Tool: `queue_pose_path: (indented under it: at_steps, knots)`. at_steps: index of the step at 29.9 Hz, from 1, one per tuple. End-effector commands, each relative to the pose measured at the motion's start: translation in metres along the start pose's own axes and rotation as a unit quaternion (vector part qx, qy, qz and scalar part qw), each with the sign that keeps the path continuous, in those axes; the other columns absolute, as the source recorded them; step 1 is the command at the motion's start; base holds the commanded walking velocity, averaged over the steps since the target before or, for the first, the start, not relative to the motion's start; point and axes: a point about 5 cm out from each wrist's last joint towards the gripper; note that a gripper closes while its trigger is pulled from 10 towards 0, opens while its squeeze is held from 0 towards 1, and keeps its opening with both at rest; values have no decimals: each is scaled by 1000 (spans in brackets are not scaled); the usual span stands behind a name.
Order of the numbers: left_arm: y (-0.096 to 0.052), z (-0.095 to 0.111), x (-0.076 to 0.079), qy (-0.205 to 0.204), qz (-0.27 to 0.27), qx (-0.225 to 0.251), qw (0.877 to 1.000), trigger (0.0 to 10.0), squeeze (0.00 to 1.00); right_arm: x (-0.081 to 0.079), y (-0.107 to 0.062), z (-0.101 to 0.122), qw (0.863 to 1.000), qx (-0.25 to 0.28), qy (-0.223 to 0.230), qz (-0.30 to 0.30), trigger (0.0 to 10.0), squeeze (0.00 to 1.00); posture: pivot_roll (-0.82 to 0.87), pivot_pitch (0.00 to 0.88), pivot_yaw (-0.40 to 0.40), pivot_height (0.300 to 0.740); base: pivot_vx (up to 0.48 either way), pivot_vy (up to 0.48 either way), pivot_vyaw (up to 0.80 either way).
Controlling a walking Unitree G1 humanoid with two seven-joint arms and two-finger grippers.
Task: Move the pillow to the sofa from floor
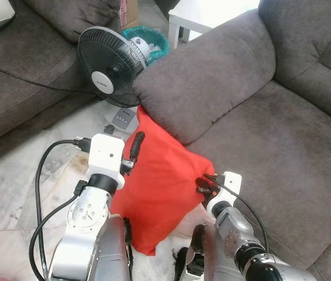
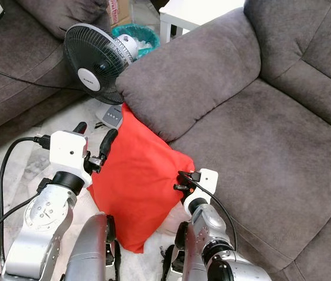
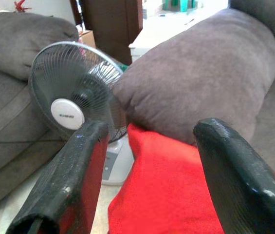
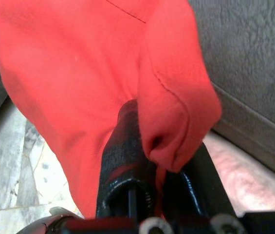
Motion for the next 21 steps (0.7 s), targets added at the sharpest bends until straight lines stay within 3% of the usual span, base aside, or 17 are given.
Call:
queue_pose_path:
  at_steps: [1,7,8,9,10,14,16,21]
  knots:
    - [-1,-5,1,-1,-3,-4,1000,10000,0,0,0,2,1000,6,-8,6,0,0,349,196,-77,625,0,0,0]
    - [2,-13,1,3,-3,-10,1000,10000,0,0,0,18,998,47,-28,14,0,0,323,168,-73,625,0,0,0]
    - [3,-14,2,3,-4,-9,1000,10000,0,1,0,21,998,55,-34,18,4039,0,313,158,-72,625,0,0,0]
    - [3,-14,2,3,-4,-9,1000,10000,0,1,0,23,997,61,-37,22,4039,0,313,158,-72,625,0,0,0]
    - [6,-14,4,2,-5,-6,1000,10000,0,2,-2,32,995,84,-53,24,10000,0,301,147,-72,625,0,0,0]
    - [9,-16,5,2,-7,-3,1000,10000,0,3,-3,44,990,111,-89,24,10000,0,286,133,-69,625,0,0,0]
    - [11,-17,5,2,-7,1,1000,10000,0,3,-7,60,979,150,-131,29,10000,0,273,125,-66,625,0,0,0]
    - [11,-19,4,3,-7,1,1000,10000,0,0,-11,79,964,192,-175,46,10000,0,258,120,-59,625,0,0,0]
Point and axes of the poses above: a point about 5 cm out from each wrist's last joint towards the gripper, its own y axis pointing out of the wrist towards the gripper, its own z axis along the axis of the wrist's last joint, x = y × z, and after that the axes turned 11 degrees about y, right-handed
